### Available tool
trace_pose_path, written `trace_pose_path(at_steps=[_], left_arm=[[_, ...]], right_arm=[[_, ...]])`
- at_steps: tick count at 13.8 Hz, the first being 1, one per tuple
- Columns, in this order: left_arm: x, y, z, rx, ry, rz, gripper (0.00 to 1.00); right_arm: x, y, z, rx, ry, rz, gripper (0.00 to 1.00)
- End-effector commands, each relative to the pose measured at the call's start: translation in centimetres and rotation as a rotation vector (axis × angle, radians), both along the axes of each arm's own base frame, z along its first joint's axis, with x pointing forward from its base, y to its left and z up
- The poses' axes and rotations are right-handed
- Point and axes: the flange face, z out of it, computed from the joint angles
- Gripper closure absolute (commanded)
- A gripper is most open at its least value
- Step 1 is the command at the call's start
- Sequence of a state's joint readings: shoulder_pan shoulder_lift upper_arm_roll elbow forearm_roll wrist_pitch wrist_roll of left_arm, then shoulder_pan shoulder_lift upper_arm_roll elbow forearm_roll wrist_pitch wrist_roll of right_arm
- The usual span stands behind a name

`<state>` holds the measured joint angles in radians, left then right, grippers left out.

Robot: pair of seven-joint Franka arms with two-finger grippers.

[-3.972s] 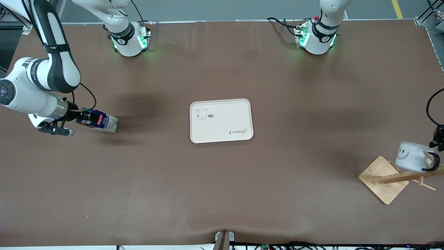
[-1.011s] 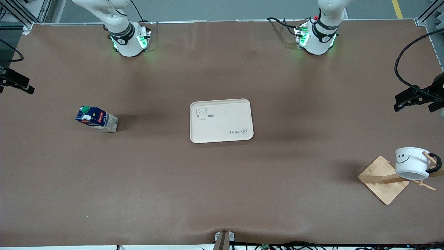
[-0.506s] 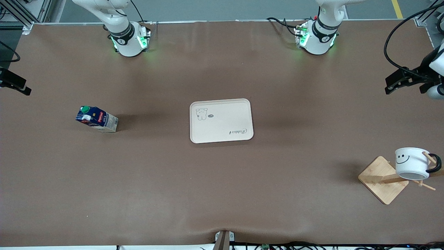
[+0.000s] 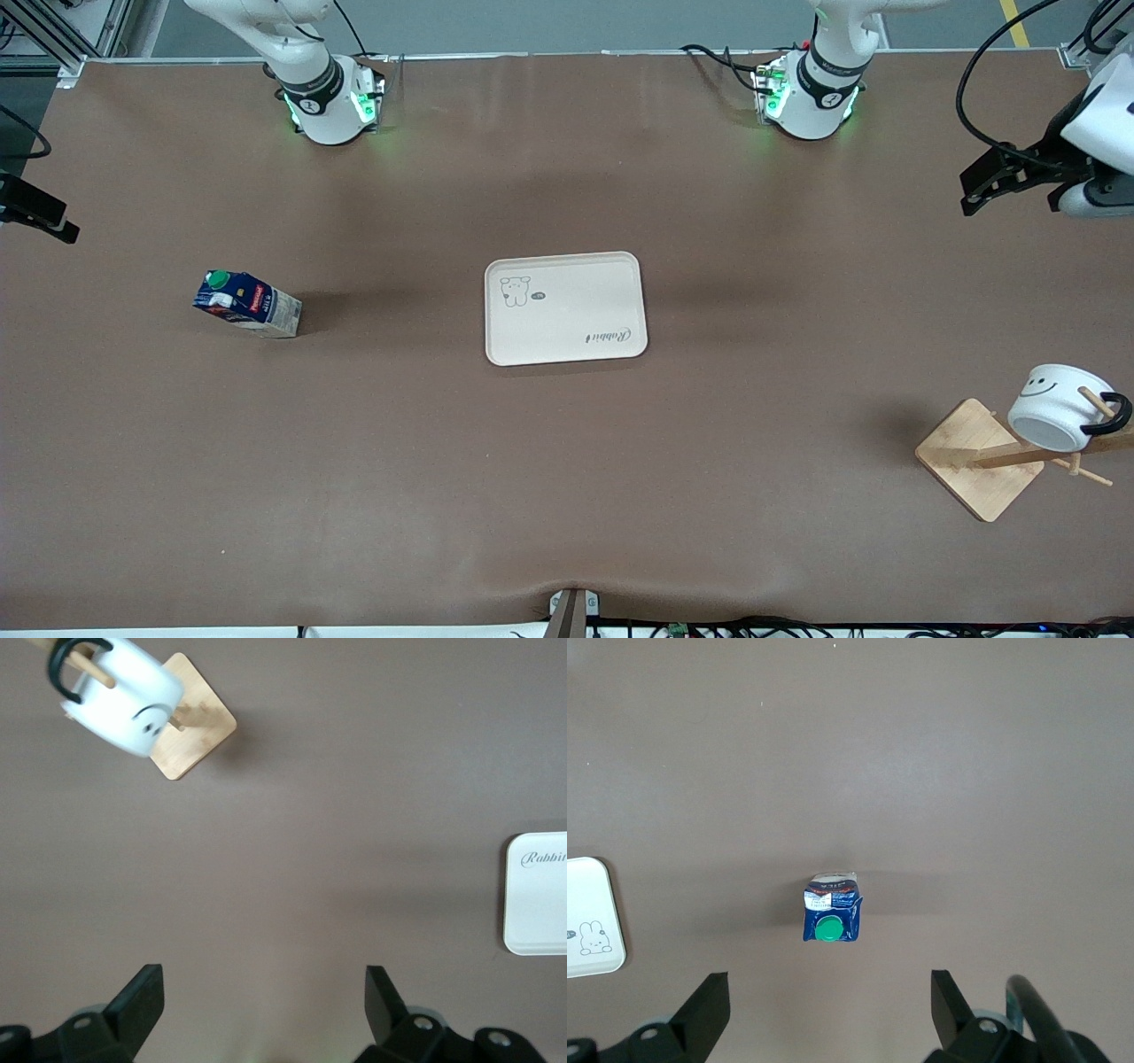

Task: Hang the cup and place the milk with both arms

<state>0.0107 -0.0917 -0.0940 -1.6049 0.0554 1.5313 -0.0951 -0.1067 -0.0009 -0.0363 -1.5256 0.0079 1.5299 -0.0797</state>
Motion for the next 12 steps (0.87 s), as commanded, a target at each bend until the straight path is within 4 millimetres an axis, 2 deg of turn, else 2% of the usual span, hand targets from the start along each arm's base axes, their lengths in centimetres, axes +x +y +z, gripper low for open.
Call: trace_pose_path(at_steps=[1, 12], left_arm=[[-0.7, 1.0, 0.5, -0.041, -0.015, 0.013, 0.0], [0.3, 0.4, -0.6, -0.04, 0.022, 0.0, 0.0]], right_arm=[[0.1, -0.2, 0.5, -0.012, -0.005, -0.012, 0.0], [0.2, 0.0, 0.4, -0.008, 0.0, -0.008, 0.0]])
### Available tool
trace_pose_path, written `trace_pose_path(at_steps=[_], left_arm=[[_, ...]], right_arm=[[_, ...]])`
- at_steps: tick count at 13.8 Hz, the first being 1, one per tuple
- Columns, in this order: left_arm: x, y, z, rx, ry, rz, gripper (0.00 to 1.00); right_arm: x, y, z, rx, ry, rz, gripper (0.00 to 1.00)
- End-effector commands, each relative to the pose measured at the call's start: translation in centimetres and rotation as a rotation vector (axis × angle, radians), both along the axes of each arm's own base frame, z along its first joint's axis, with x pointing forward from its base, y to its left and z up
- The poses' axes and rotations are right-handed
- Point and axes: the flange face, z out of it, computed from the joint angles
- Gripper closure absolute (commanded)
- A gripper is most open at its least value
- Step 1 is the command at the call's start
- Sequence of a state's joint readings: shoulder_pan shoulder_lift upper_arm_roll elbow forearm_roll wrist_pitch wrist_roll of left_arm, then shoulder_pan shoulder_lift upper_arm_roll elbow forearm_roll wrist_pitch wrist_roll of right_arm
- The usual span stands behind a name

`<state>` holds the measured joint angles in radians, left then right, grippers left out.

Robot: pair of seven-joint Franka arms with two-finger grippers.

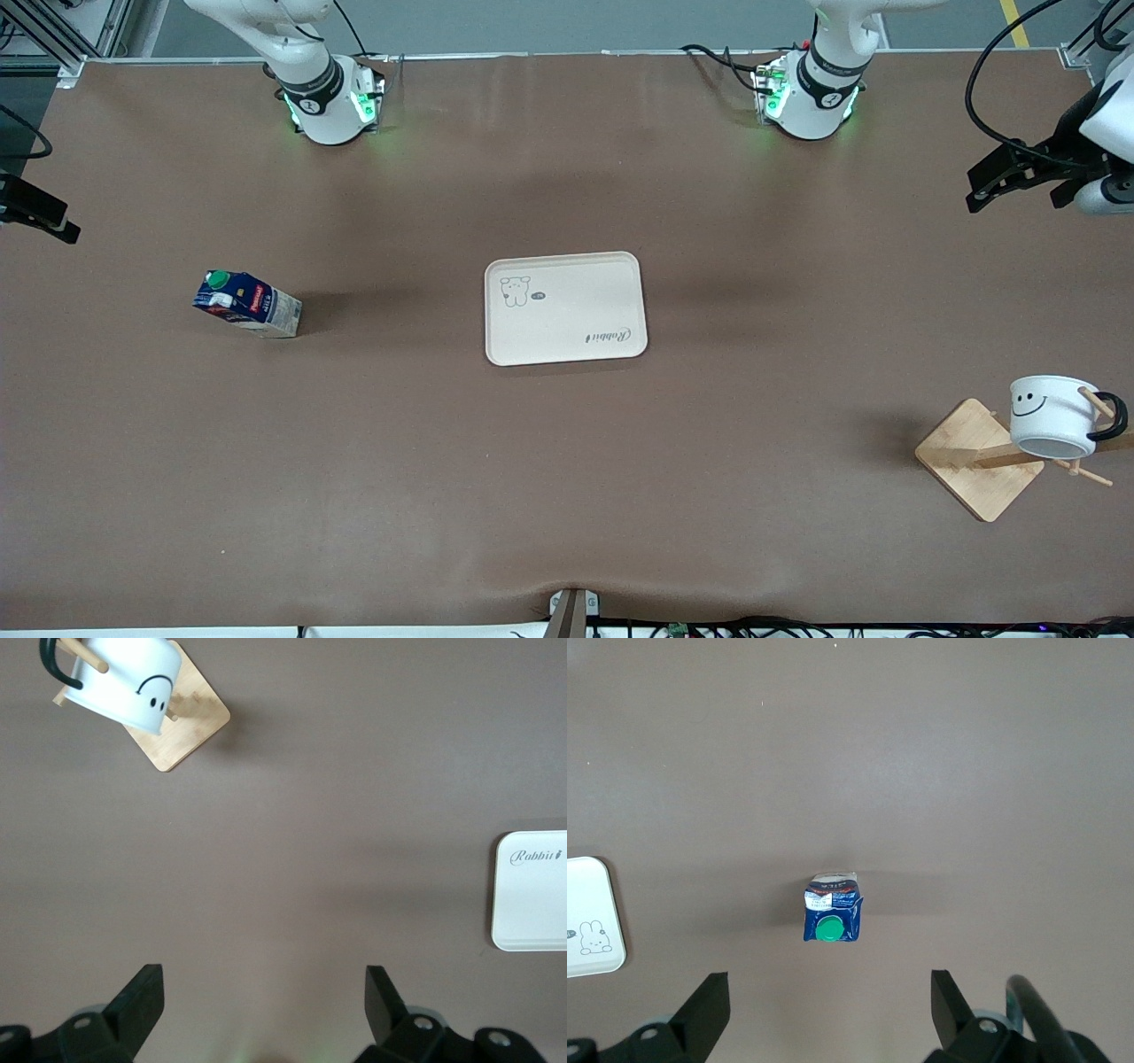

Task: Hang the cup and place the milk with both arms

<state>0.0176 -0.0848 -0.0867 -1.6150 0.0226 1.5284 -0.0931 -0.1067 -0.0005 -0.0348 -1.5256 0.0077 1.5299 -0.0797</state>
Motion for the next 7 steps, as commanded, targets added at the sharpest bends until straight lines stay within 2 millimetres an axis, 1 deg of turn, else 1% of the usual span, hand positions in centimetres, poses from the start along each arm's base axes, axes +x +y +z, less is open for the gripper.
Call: trace_pose_path(at_steps=[1, 3, 7], left_arm=[[0.13, 0.24, 0.46, -0.008, -0.005, -0.006, 0.0], [0.12, 0.25, 1.02, -0.009, -0.016, -0.001, 0.0], [-0.11, 0.24, 1.03, -0.009, -0.003, -0.001, 0.0]], right_arm=[[0.14, 0.01, 0.42, -0.008, 0.0, -0.008, 0.0], [0.13, -0.08, 0.35, -0.008, 0.001, -0.009, 0.0], [0.1, -0.16, 0.41, -0.008, 0.001, -0.011, 0.0]])
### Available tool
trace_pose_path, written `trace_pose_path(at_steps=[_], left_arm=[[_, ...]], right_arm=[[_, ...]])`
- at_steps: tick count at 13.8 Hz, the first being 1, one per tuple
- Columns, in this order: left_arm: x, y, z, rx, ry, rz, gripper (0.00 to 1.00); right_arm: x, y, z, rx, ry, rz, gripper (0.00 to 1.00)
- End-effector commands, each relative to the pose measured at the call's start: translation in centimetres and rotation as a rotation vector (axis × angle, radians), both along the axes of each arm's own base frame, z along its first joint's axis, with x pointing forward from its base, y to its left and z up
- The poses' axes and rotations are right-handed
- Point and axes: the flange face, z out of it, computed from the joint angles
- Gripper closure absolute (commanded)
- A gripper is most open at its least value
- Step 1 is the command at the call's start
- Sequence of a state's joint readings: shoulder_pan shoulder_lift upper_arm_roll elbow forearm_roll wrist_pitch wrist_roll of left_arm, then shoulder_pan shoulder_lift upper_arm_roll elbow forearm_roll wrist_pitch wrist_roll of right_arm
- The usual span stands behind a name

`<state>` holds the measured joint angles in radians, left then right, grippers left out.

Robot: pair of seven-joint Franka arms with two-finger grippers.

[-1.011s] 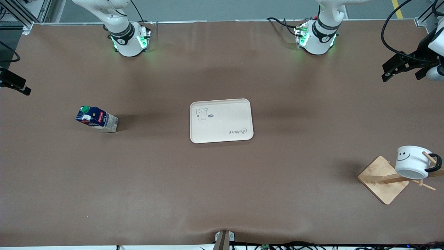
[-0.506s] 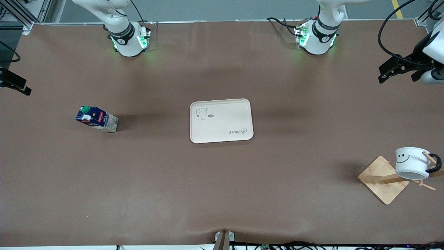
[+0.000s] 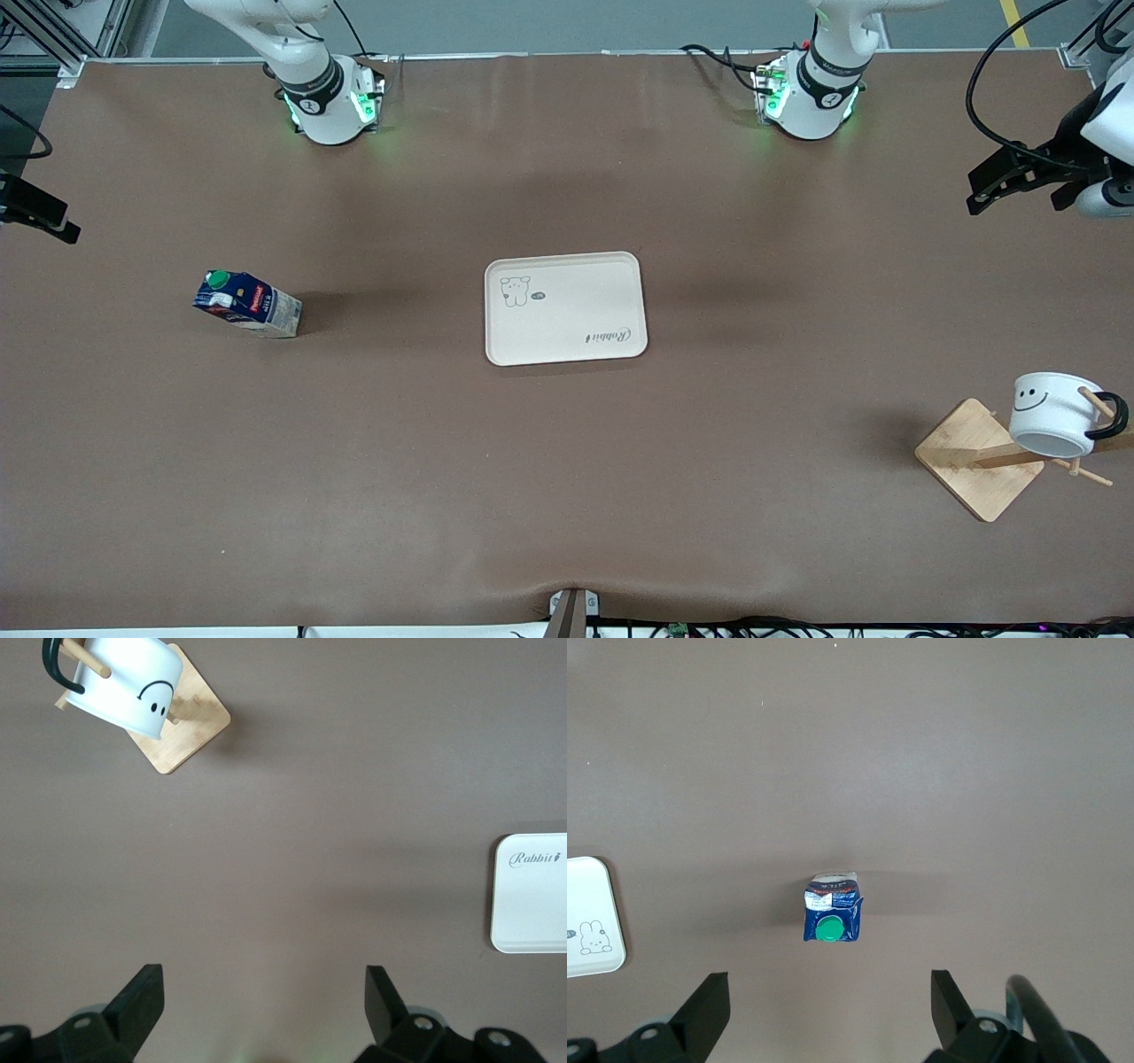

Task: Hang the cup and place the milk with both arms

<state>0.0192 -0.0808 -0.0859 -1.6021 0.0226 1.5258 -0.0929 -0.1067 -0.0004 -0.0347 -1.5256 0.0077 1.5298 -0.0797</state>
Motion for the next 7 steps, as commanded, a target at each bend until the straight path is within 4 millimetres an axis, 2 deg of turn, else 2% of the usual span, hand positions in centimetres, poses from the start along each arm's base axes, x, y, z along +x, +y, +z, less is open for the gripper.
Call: trace_pose_path(at_steps=[1, 7], left_arm=[[-0.31, 0.18, 0.73, -0.01, 0.008, -0.002, 0.0], [-0.39, 0.21, 0.9, -0.008, 0.014, 0.0, 0.0]], right_arm=[[0.1, -0.16, 0.42, -0.008, 0.001, -0.011, 0.0], [0.1, -0.07, 0.33, -0.007, 0.004, -0.009, 0.0]])
